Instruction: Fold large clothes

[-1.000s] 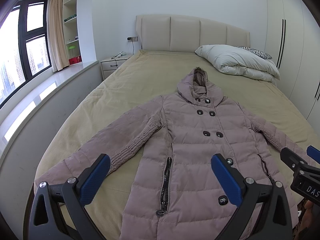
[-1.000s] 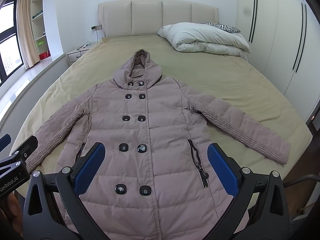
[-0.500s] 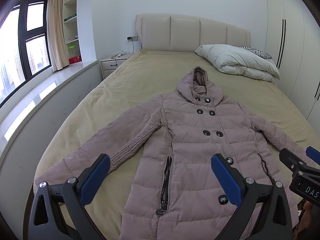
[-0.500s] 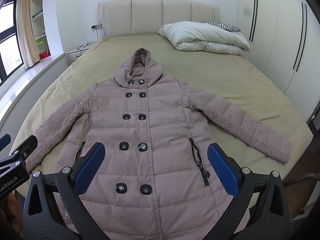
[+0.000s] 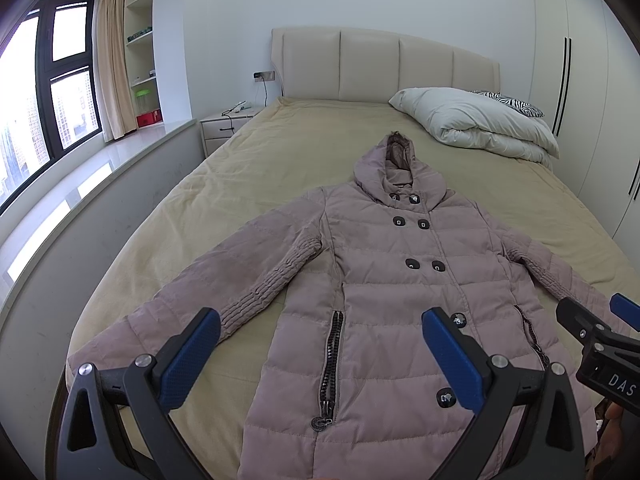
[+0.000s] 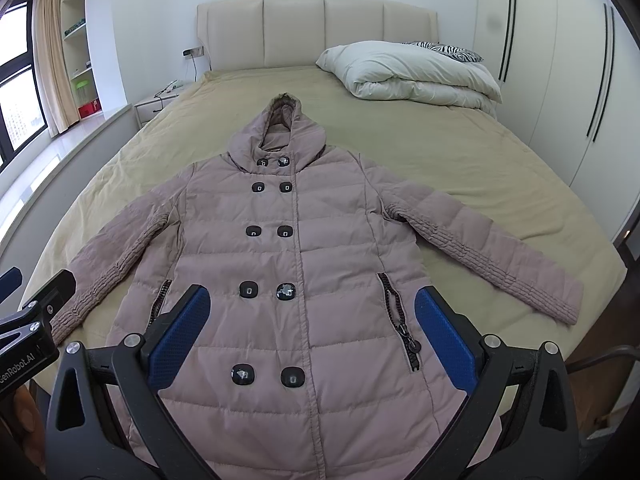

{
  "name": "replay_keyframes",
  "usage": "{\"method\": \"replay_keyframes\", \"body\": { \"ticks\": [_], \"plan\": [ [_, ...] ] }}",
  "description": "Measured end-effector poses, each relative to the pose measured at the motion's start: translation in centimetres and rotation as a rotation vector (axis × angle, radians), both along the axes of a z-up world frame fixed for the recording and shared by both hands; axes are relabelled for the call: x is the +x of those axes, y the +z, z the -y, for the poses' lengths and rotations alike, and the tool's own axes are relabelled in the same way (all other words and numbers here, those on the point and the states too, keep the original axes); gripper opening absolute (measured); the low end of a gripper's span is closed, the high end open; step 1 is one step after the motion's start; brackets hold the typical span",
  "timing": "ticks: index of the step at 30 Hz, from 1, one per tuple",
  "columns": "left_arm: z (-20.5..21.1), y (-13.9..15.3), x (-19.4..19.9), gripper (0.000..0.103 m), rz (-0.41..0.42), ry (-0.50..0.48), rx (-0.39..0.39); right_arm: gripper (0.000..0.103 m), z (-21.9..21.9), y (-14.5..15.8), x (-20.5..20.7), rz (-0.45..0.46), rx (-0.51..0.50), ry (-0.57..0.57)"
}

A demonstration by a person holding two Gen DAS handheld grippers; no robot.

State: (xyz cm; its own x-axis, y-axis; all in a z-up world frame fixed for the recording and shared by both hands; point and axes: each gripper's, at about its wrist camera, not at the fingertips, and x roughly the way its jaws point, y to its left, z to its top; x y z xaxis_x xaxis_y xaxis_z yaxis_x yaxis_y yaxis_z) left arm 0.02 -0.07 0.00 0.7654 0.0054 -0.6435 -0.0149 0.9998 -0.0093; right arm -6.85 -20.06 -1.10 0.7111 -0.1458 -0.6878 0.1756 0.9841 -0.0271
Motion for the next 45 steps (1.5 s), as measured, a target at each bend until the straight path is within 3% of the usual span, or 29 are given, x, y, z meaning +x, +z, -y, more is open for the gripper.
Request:
{"method": "replay_keyframes", "body": {
  "ticks": [21,25,26,29,31,35,37,38,40,41,45],
  "plan": [
    [-0.8,-0.7,-0.4,0.103,-0.006,0.028,-0.006,0.103,-0.1,-0.3,0.1,-0.008,0.003,0.002],
    [-3.4,-2.6,-0.7,0.103,-0.014,0.039,-0.044,0.103,-0.2,-1.6,0.1,-0.019,0.049,0.025],
    [-4.6,-3.2,-0.8,0.103,-0.033,0.046,-0.093,0.103,-0.3,-2.1,0.2,-0.025,0.072,0.035],
    [-9.9,-6.2,-1.0,0.103,-0.101,0.081,-0.385,0.103,-0.5,-3.6,0.3,-0.050,0.147,0.062],
    [-13.4,-8.4,-1.4,0.103,-0.113,0.152,-0.530,0.103,-0.9,-4.8,0.8,-0.072,0.197,0.084],
    [-19.2,-10.7,-3.8,0.103,-0.020,0.348,-0.679,0.103,-2.2,-6.7,1.2,-0.114,0.264,0.134],
    [-21.7,-11.6,-4.4,0.103,-0.052,0.422,-0.742,0.103,-2.6,-7.0,1.3,-0.126,0.279,0.152],
    [-23.0,-12.2,-4.7,0.103,-0.076,0.443,-0.812,0.103,-2.9,-7.2,1.3,-0.129,0.284,0.160],
    [-25.4,-13.6,-6.0,0.102,-0.034,0.495,-0.972,0.103,-3.2,-7.3,1.5,-0.136,0.294,0.169],
    [-26.3,-14.1,-6.7,0.100,-0.009,0.544,-1.015,0.103,-3.3,-7.5,1.7,-0.141,0.298,0.171],
    [-28.4,-16.0,-7.7,0.090,0.030,0.636,-1.099,0.103,-3.4,-7.5,1.9,-0.151,0.315,0.176]
  ]
}}
